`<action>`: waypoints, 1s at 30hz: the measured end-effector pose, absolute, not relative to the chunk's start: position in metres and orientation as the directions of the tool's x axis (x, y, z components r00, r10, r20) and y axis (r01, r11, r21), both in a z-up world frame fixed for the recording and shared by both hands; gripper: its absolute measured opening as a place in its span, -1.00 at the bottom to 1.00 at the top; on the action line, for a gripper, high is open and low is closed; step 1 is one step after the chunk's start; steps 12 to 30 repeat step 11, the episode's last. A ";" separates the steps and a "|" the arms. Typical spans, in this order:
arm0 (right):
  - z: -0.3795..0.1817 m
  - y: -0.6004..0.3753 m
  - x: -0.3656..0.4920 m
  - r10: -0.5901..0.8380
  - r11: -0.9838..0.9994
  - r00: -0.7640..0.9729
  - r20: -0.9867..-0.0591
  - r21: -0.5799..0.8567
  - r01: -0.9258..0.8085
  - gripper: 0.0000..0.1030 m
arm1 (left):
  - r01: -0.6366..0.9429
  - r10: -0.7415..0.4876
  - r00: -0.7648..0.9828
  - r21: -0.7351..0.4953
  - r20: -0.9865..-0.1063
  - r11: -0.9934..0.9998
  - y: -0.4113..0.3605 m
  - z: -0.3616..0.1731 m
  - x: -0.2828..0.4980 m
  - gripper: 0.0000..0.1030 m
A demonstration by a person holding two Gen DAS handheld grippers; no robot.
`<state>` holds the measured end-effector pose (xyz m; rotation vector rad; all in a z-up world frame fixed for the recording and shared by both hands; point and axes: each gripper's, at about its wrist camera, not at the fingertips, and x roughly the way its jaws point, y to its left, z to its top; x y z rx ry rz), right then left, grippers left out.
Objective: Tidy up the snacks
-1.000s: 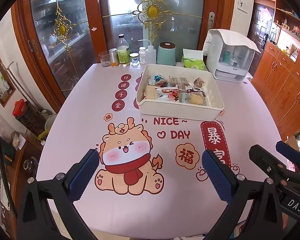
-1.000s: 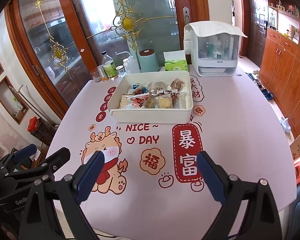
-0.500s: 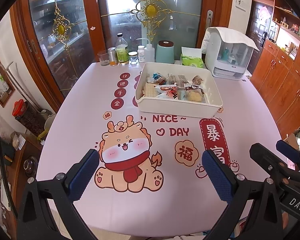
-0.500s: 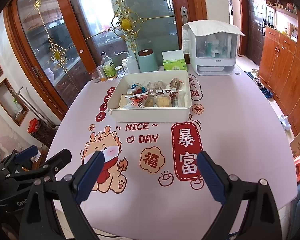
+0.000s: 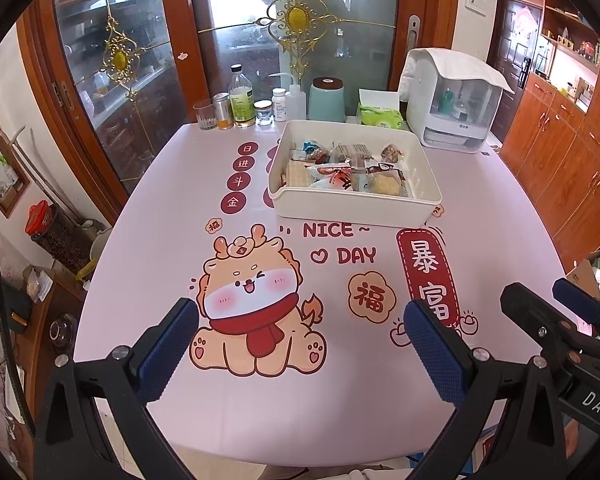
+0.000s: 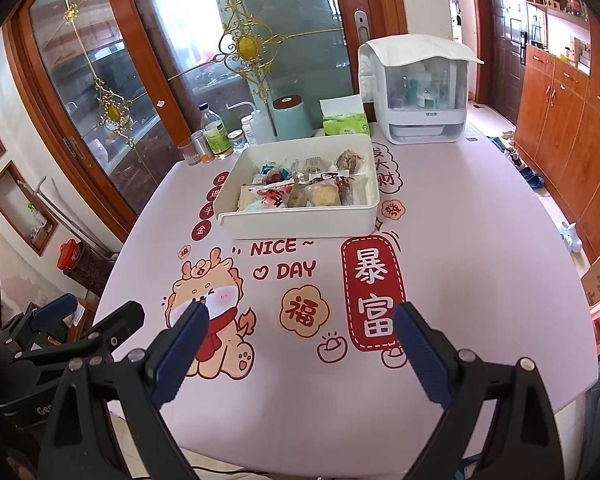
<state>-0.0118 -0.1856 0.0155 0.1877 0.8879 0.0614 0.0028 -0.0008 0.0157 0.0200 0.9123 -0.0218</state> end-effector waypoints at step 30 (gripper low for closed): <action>0.017 -0.187 -0.019 0.129 0.981 0.640 -0.758 0.191 0.028 0.83 | 0.033 -0.014 0.615 0.007 -0.789 0.999 0.000 0.018 -0.002 0.98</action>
